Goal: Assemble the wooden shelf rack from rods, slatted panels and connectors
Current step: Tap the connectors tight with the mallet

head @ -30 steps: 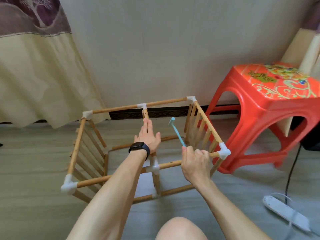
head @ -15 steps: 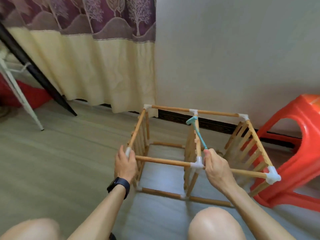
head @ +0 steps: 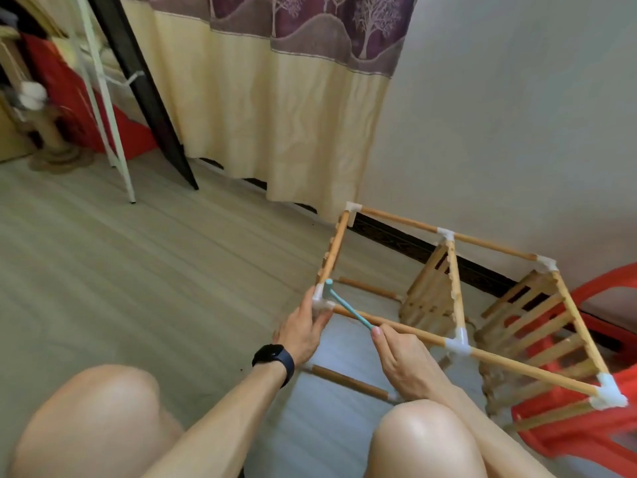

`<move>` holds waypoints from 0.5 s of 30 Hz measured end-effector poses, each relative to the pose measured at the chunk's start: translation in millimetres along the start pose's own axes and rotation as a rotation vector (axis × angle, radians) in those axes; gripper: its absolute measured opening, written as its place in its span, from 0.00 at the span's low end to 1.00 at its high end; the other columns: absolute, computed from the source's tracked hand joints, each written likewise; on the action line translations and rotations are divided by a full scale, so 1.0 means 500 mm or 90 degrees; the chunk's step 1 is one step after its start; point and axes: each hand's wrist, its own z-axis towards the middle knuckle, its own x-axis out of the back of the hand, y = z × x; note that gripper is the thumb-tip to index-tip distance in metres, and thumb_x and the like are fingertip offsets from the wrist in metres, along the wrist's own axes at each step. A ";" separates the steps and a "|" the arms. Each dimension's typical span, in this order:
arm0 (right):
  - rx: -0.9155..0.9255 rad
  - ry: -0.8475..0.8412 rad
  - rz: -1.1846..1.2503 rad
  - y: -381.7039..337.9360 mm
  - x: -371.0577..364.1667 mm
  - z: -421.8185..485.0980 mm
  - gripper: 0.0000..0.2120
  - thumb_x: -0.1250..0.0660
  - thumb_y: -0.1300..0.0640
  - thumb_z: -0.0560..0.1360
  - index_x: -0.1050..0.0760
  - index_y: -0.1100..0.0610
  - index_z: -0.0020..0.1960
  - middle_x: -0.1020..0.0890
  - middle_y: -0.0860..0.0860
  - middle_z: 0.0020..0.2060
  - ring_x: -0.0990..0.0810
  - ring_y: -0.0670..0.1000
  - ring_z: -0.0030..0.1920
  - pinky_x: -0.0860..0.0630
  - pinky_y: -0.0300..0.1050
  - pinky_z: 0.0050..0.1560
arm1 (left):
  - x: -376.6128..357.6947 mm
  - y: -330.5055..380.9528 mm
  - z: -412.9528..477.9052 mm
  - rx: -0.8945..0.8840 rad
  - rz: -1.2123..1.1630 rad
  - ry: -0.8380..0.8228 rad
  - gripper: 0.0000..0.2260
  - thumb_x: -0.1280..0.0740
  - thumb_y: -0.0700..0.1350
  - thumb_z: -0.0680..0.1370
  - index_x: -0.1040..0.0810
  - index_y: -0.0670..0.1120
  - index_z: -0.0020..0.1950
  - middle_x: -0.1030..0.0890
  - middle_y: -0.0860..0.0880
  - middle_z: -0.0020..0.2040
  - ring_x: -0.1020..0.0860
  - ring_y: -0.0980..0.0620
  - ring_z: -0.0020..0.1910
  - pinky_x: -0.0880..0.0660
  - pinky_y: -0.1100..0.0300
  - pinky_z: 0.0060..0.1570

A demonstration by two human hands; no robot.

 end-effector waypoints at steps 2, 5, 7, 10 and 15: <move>-0.001 -0.001 -0.016 -0.003 -0.002 -0.003 0.20 0.50 0.43 0.84 0.31 0.52 0.40 0.26 0.49 0.29 0.26 0.52 0.30 0.26 0.59 0.37 | -0.002 -0.016 0.002 0.025 0.027 -0.015 0.15 0.47 0.60 0.84 0.36 0.61 0.70 0.19 0.49 0.53 0.22 0.47 0.47 0.23 0.49 0.46; -0.019 -0.026 -0.032 -0.009 0.004 -0.001 0.20 0.51 0.42 0.84 0.31 0.51 0.40 0.24 0.52 0.30 0.25 0.52 0.31 0.24 0.57 0.37 | -0.002 -0.040 0.004 0.064 0.072 -0.031 0.16 0.51 0.61 0.83 0.28 0.56 0.59 0.18 0.46 0.49 0.21 0.42 0.46 0.22 0.44 0.48; -0.018 -0.040 -0.059 -0.014 0.015 0.005 0.20 0.51 0.42 0.84 0.31 0.51 0.41 0.24 0.51 0.30 0.25 0.51 0.31 0.24 0.54 0.37 | -0.001 -0.043 0.004 0.070 0.090 -0.034 0.19 0.52 0.62 0.83 0.26 0.54 0.58 0.18 0.45 0.49 0.21 0.41 0.46 0.22 0.46 0.48; 0.054 -0.007 -0.075 -0.026 0.038 0.015 0.21 0.54 0.41 0.84 0.34 0.50 0.40 0.27 0.48 0.28 0.27 0.49 0.28 0.27 0.53 0.33 | -0.005 -0.052 0.009 0.058 0.113 -0.019 0.17 0.50 0.59 0.84 0.26 0.55 0.62 0.18 0.44 0.50 0.21 0.39 0.48 0.22 0.48 0.47; 0.138 0.071 -0.079 -0.026 0.030 0.017 0.23 0.59 0.39 0.83 0.34 0.50 0.41 0.28 0.46 0.29 0.27 0.48 0.28 0.25 0.52 0.31 | -0.010 -0.061 0.012 0.050 0.144 -0.007 0.15 0.50 0.57 0.85 0.27 0.55 0.63 0.18 0.43 0.49 0.21 0.39 0.45 0.24 0.51 0.42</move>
